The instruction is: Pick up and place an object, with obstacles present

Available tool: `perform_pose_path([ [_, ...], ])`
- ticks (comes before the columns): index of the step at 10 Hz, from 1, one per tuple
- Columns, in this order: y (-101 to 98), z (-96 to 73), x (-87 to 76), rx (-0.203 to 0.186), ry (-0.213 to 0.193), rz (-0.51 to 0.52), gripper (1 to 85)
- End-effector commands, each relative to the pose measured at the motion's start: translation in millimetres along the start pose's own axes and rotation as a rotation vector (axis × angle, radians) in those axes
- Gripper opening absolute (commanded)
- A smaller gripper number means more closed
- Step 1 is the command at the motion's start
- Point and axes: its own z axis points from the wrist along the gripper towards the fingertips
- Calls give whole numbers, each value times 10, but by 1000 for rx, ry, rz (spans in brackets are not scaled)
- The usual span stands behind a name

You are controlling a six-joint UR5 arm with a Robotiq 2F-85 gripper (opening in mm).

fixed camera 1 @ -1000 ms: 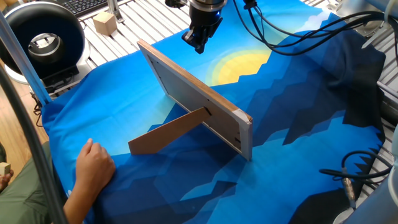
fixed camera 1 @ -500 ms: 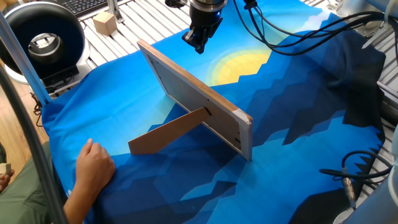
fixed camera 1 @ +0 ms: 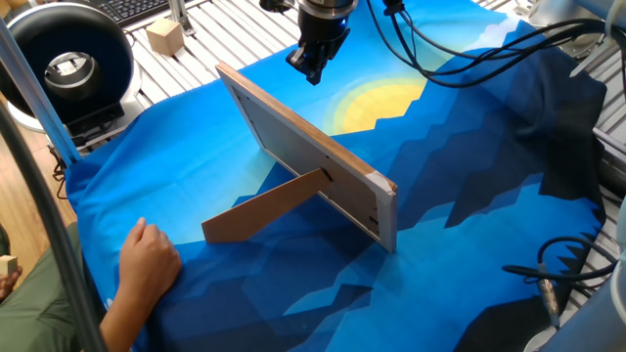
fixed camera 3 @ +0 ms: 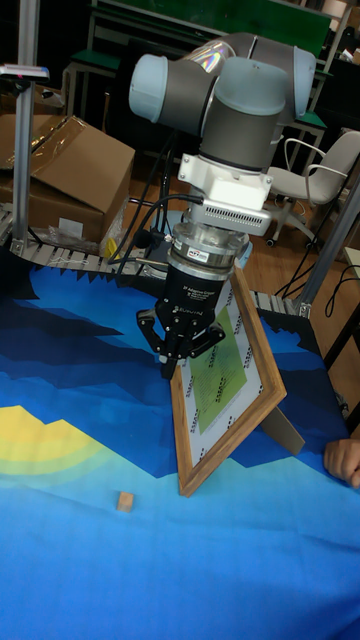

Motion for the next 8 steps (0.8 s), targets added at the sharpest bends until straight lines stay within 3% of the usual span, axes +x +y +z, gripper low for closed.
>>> perform_pose_path([
  [1,19,-13,-15,-10,-4,4,13],
  [8,21,-16,-10,-12,-5,11,13],
])
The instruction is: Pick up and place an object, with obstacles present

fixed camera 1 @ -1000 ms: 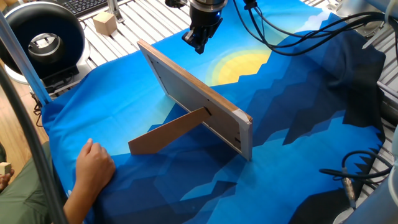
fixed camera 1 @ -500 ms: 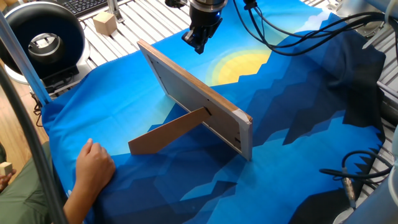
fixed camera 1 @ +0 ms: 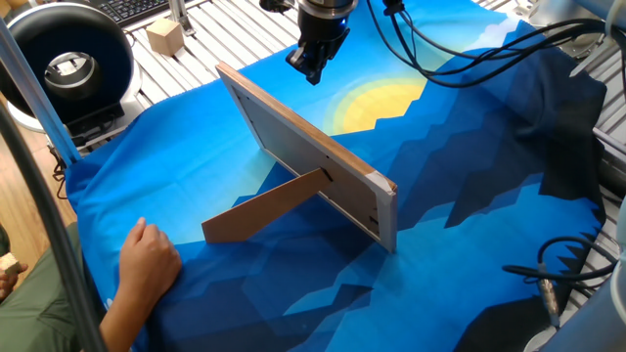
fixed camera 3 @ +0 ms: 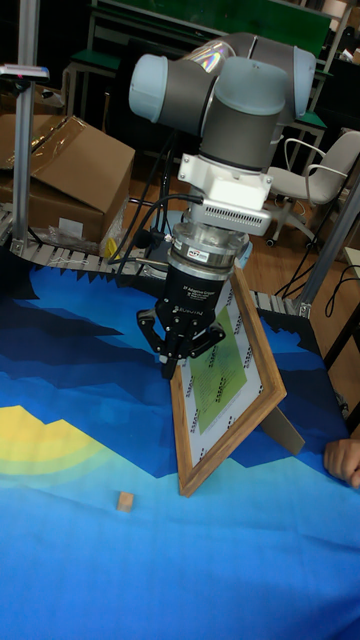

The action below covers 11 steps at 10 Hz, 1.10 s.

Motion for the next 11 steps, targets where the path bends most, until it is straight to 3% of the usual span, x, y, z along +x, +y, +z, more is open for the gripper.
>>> perform_pose_path([
  [1,15,-7,-5,-13,-9,8,13],
  [7,43,3,-8,-28,-15,4,13],
  [10,82,-2,39,-43,2,27,13],
  [11,39,-1,44,-27,3,25,13],
])
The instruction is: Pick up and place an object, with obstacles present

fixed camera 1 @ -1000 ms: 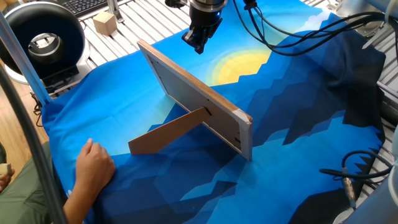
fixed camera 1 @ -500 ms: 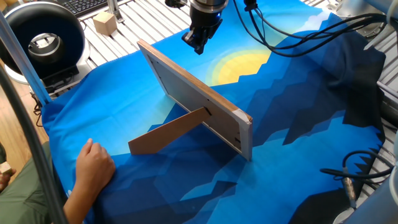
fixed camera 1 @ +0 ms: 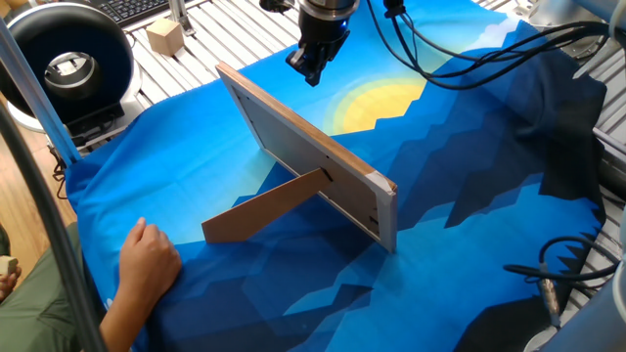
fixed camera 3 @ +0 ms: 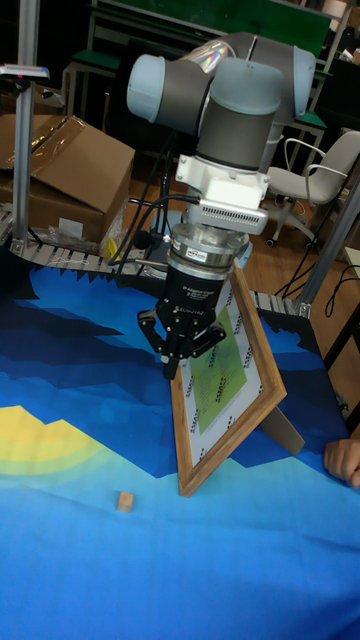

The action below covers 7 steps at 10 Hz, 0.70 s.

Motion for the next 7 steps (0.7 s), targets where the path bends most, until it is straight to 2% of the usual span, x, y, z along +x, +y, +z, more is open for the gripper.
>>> perform_pose_path([
  [1,14,-14,36,-9,13,26,13],
  [3,56,-15,59,-25,23,36,27],
  [4,75,-15,50,-33,19,24,113],
  [5,95,-16,56,-40,21,28,140],
  [6,87,-16,56,-37,22,43,170],
  [7,51,-14,4,-23,1,44,190],
])
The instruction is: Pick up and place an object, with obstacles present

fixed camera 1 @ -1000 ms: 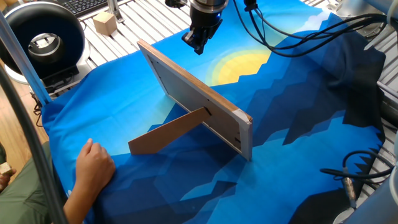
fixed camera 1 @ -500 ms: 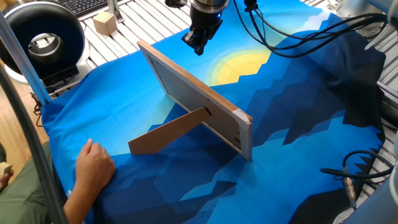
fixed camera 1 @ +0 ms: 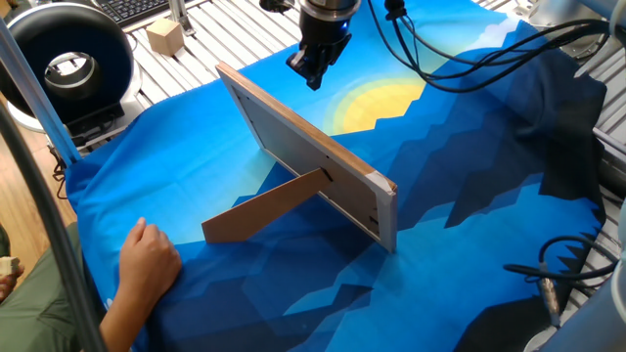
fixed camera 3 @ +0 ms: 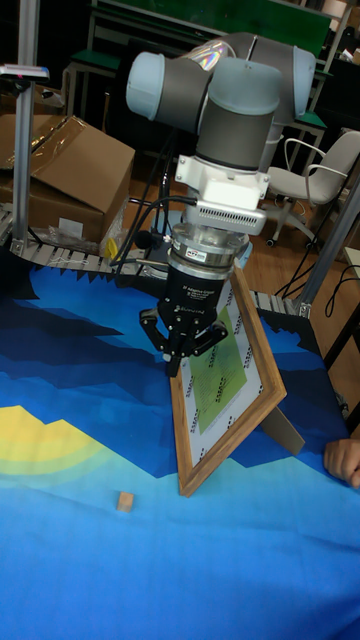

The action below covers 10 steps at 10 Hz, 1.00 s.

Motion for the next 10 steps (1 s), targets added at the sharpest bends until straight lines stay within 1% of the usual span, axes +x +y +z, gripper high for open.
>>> perform_pose_path([
  [1,73,-15,-86,-31,-33,5,253],
  [2,19,-16,-129,-10,-49,-23,287],
  [3,-11,-14,-103,2,-39,-52,303],
  [4,-10,-14,-90,2,-34,-76,327],
  [5,-62,152,-228,-10,-20,-97,360],
  [6,-121,269,-325,-5,-9,-106,363],
  [7,-169,369,-395,-1,3,-118,363],
  [8,-216,469,-461,11,6,-130,363],
  [9,-225,556,-524,23,14,-130,363],
  [10,-215,599,-541,29,22,-125,360],
])
